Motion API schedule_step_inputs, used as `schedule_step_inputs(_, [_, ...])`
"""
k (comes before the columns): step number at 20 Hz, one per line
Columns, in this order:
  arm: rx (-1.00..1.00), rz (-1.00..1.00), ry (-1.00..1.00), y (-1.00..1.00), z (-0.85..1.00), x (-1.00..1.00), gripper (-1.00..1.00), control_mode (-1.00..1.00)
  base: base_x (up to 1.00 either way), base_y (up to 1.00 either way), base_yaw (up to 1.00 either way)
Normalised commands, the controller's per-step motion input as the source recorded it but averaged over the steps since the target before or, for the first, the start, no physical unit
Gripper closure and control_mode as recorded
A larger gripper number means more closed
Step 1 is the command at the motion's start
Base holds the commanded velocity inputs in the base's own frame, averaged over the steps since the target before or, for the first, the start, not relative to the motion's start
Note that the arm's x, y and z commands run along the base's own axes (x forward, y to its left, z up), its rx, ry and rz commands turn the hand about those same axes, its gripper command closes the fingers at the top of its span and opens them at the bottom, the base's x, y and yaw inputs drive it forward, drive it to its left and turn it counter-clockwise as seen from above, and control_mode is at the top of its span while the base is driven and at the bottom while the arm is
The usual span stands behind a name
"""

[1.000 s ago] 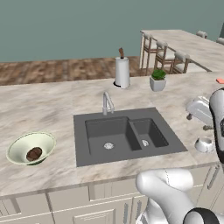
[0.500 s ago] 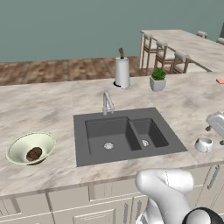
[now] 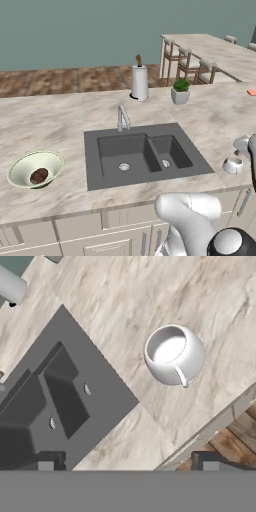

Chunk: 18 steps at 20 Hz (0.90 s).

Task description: Move the mug from next to the sink to the open cabinet. Then, move the bowl with the potato to the fridge to clear the area for faucet cleaning.

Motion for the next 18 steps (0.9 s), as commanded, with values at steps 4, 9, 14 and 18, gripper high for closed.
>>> schedule_step_inputs(4, [-0.10,0.00,0.06,-0.58,-0.33,0.00,-1.00,-1.00,0.00,0.00,0.00])
schedule_step_inputs(9, [-0.16,0.13,0.12,-0.23,-0.37,0.16,-1.00,-1.00,0.00,0.00,0.00])
schedule_step_inputs(14, [-0.20,0.16,0.10,0.00,-0.39,0.17,-1.00,-1.00,0.00,0.00,0.00])
schedule_step_inputs(18, [-0.08,0.03,0.09,0.00,-0.15,0.03,-1.00,-1.00,0.00,0.00,0.00])
